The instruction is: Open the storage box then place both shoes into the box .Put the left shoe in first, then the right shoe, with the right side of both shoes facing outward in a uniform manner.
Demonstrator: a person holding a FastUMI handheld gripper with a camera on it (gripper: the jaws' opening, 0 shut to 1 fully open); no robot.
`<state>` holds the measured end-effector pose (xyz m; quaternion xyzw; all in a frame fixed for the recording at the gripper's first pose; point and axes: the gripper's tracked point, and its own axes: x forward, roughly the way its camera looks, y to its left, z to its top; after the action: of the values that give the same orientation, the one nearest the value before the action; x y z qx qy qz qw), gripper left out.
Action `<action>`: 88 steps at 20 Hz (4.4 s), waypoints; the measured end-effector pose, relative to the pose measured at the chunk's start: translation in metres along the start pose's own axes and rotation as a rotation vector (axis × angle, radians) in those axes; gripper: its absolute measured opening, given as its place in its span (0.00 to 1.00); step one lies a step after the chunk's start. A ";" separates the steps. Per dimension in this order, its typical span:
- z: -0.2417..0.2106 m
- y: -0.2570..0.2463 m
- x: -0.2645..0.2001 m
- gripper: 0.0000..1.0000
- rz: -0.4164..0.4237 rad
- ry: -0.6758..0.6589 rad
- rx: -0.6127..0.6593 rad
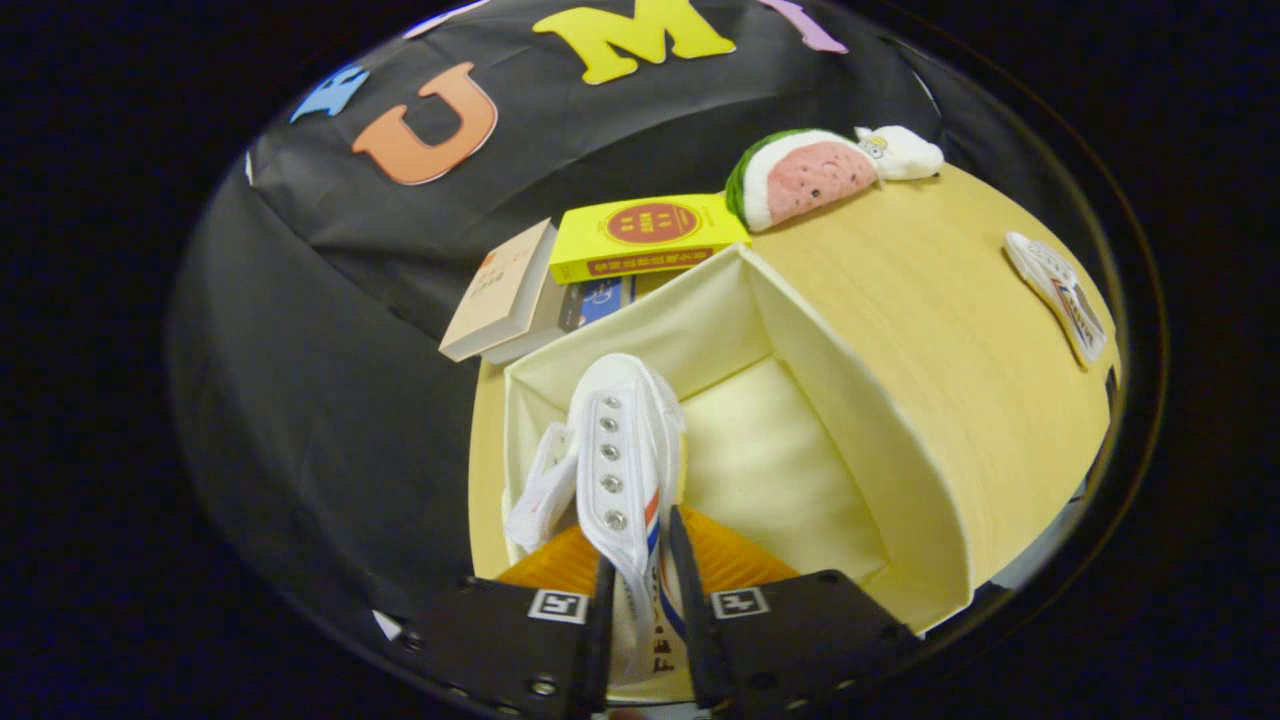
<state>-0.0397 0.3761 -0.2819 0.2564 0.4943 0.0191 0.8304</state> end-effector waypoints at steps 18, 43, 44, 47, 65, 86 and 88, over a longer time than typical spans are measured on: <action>0.131 -0.100 -0.183 0.94 0.086 -0.451 -0.531; 0.176 -0.565 -0.106 0.95 -0.230 -0.181 -0.421; 0.178 -0.567 -0.102 0.94 -0.229 -0.177 -0.411; 0.184 -0.564 -0.087 0.92 -0.230 -0.157 -0.398; 0.198 -0.557 -0.087 0.00 -0.214 -0.039 -0.027; 0.129 -0.226 -0.181 0.00 -0.005 -0.204 0.068; 0.120 -0.184 -0.174 0.00 0.006 -0.212 0.060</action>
<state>-0.0699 0.1184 -0.1770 0.2833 0.4031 -0.0206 0.8699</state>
